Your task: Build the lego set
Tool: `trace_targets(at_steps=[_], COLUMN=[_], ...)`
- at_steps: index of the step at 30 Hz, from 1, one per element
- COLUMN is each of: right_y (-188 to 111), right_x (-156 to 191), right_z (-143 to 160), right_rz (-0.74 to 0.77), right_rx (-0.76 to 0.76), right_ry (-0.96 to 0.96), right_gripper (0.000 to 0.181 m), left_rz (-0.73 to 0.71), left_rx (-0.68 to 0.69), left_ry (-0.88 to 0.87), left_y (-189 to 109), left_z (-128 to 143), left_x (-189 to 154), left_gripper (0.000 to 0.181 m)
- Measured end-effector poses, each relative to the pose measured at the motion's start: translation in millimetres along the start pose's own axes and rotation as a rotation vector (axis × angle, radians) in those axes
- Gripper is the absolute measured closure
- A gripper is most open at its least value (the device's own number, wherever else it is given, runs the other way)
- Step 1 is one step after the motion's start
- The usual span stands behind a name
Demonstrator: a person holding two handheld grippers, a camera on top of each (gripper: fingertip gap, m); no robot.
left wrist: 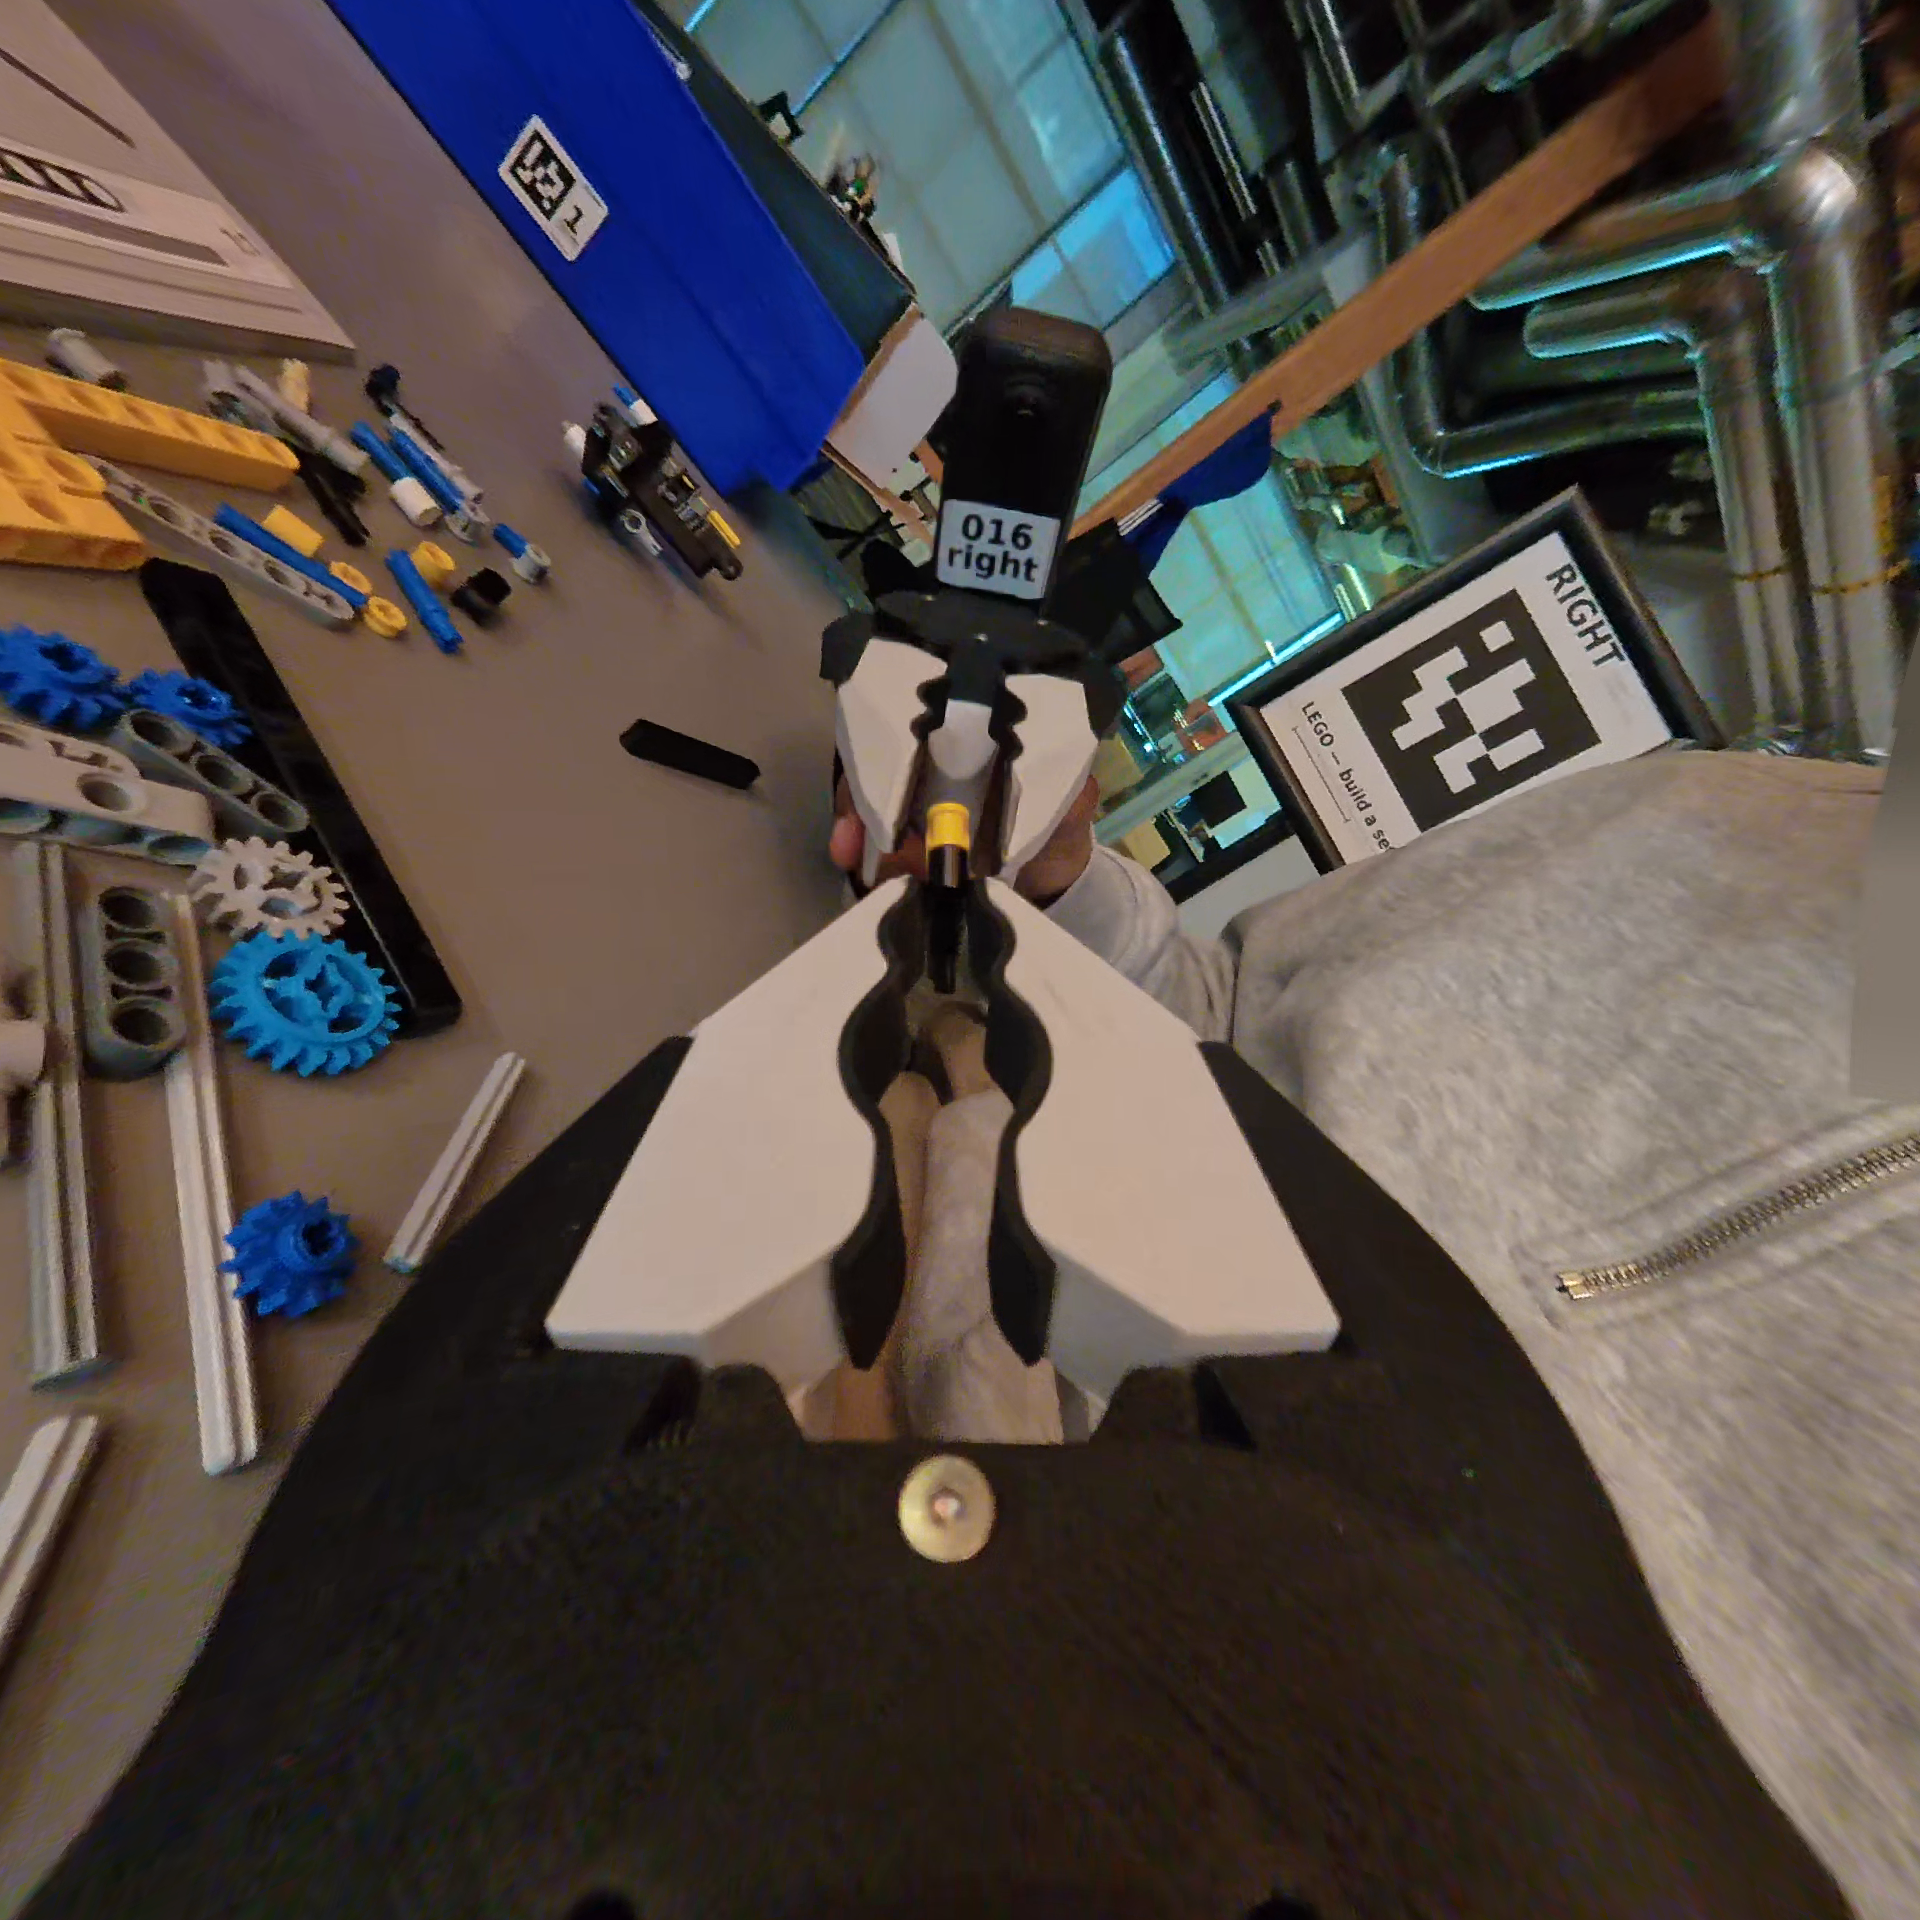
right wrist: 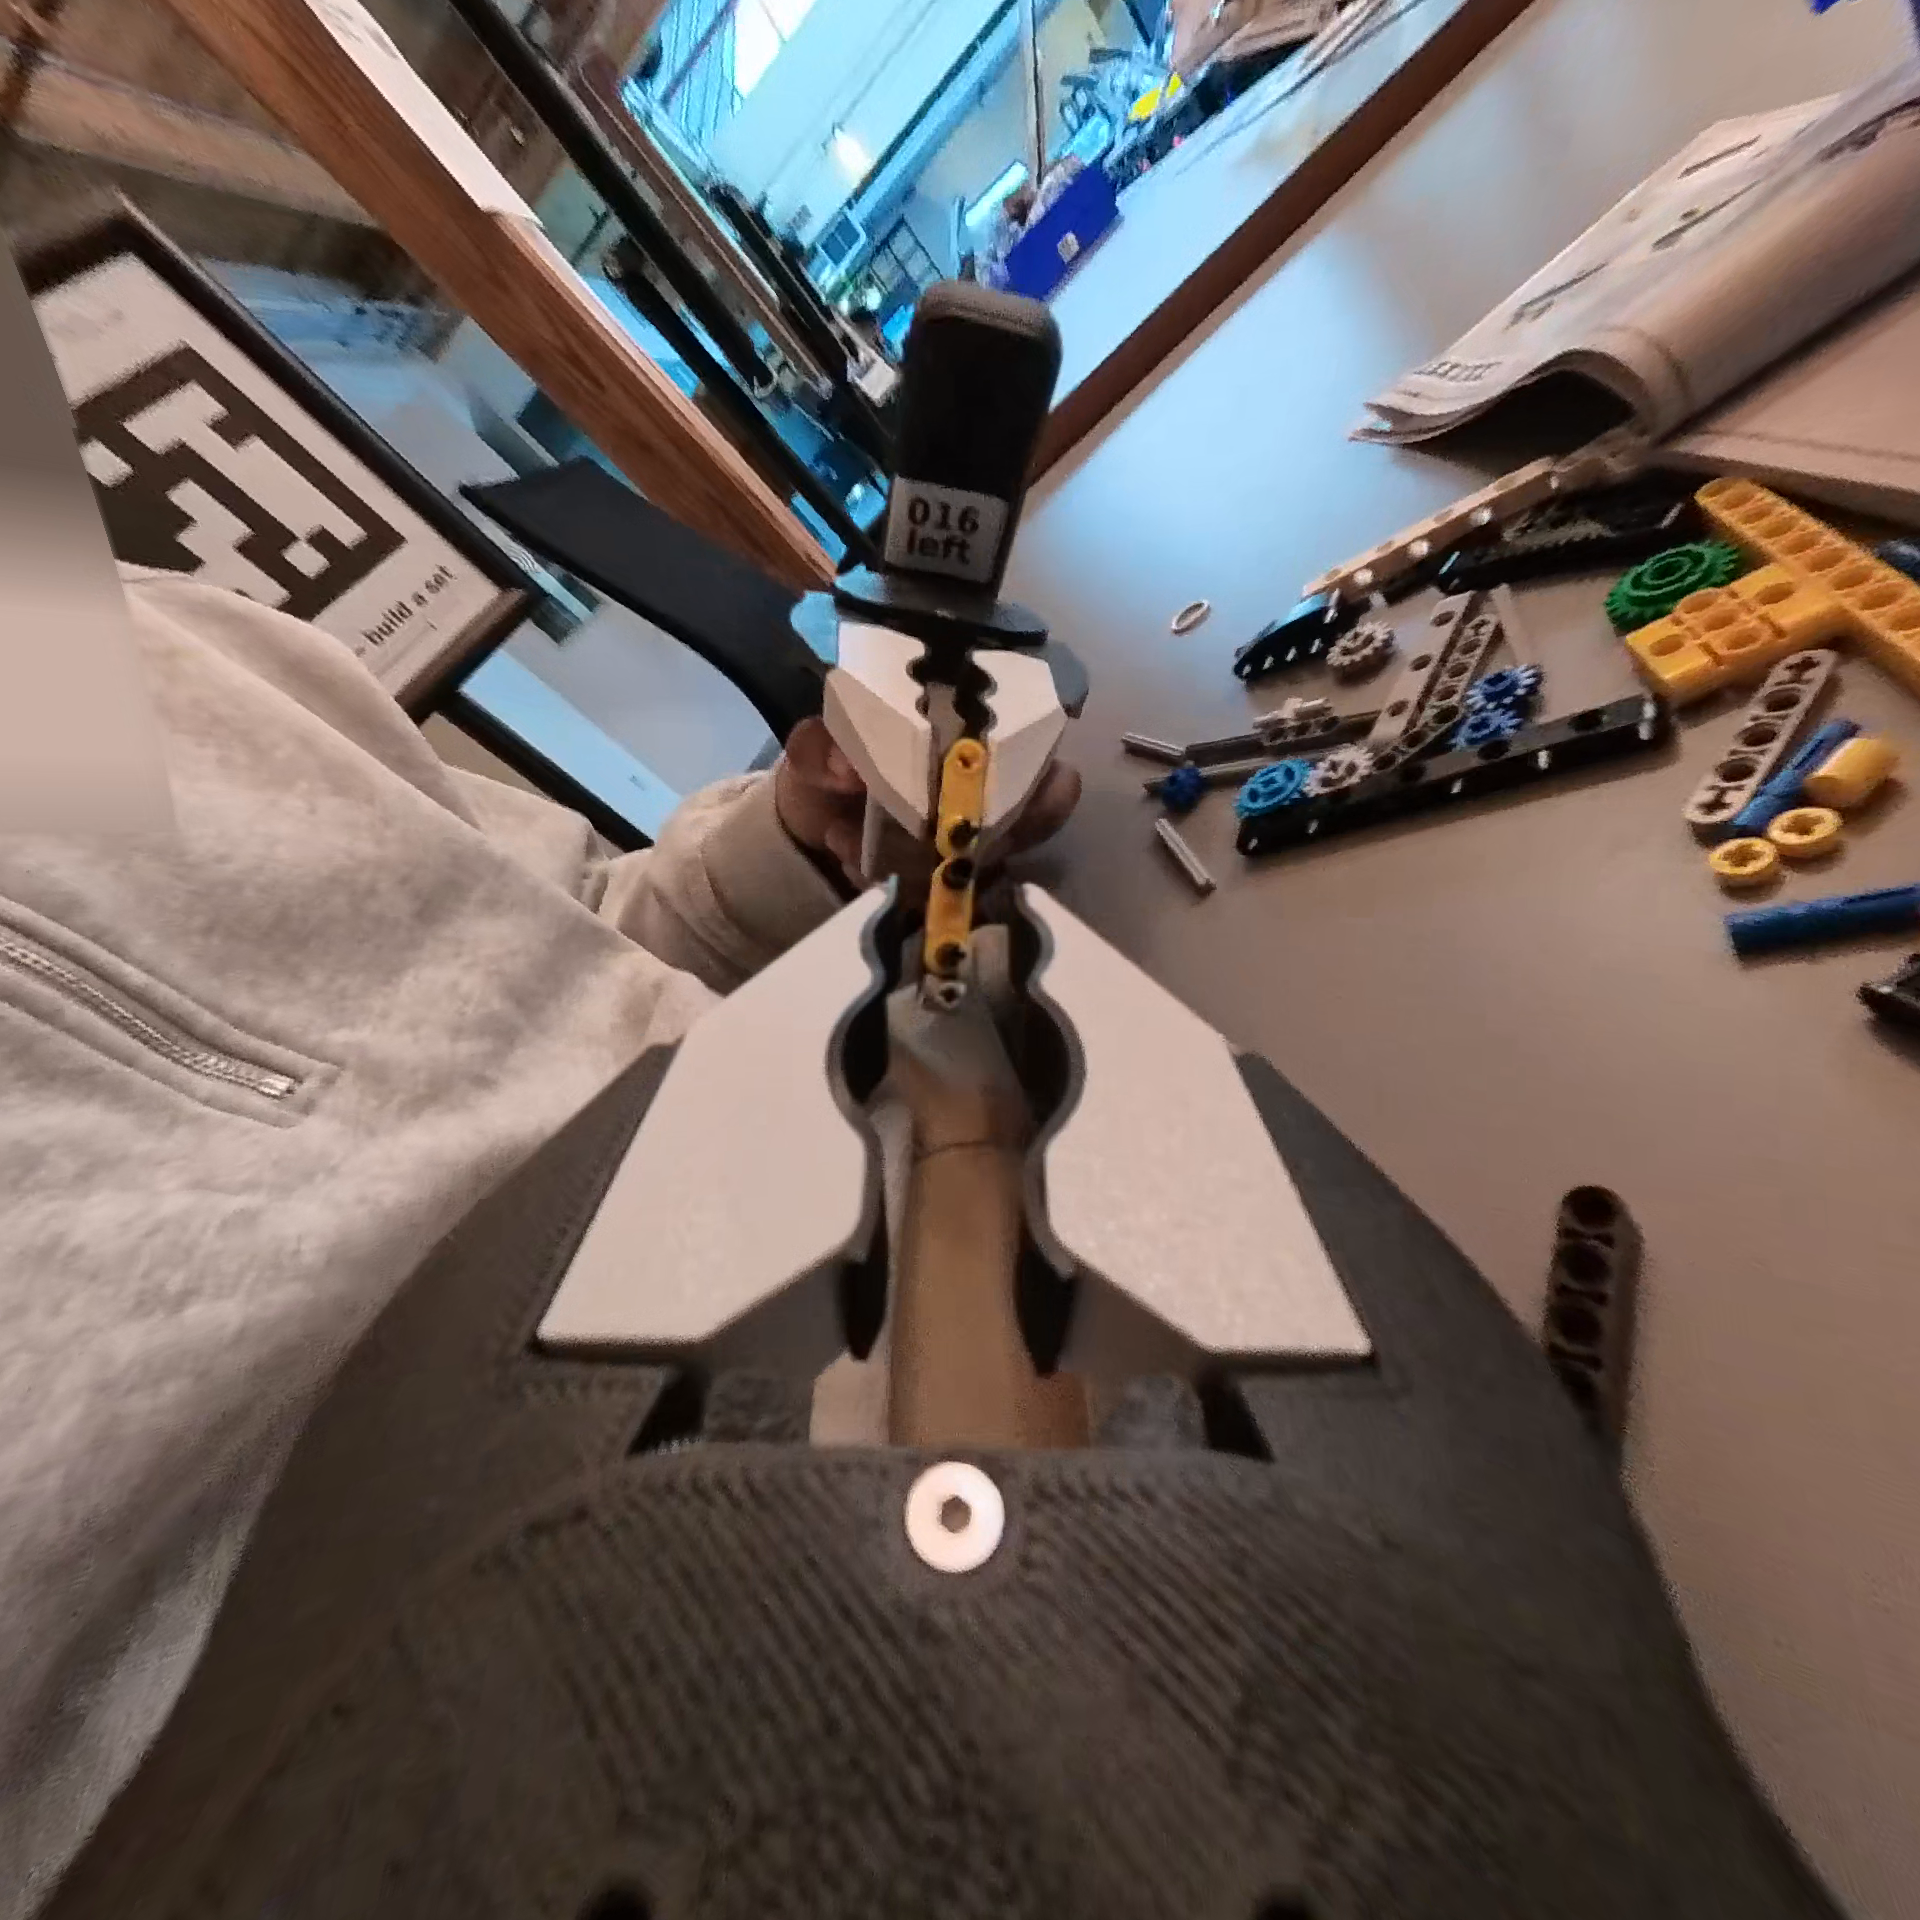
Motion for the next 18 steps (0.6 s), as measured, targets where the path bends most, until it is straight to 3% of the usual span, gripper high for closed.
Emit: trace_targets(at_steps=[3,4,7,12,18], right_y=[5,7,10,6,6], right_x=[2,2,3,0,-2], right_z=[7,9,9,0,-1], right_rz=[-0.032,-0.036,-0.004,-0.003,0.002], right_rx=[0.037,0.04,0.034,-0.105,-0.197], right_ry=[0.036,0.043,0.008,0.066,0.128], right_gripper=[0.162,0.173,0.176,0.176,0.176], left_rz=[0.007,0.013,0.011,0.002,0.042], left_rx=[0.015,0.02,0.0,-0.088,-0.125], left_ry=[0.003,0.004,-0.012,-0.061,-0.085], left_y=[1,1,-1,0,7], left_z=[1,2,0,-3,0], left_x=[-1,-1,0,2,0], left_gripper=[0.176,0.176,0.176,0.16,0.159])
Point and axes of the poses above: each gripper's, where its closed fingertips meet, y out along the fingers, z out of its underside, x = y × z across the jaws, the point moved 8 cm from there along -y, back along the fingers, and after that the axes turned 15 degrees about -x, right-handed, at the moved point
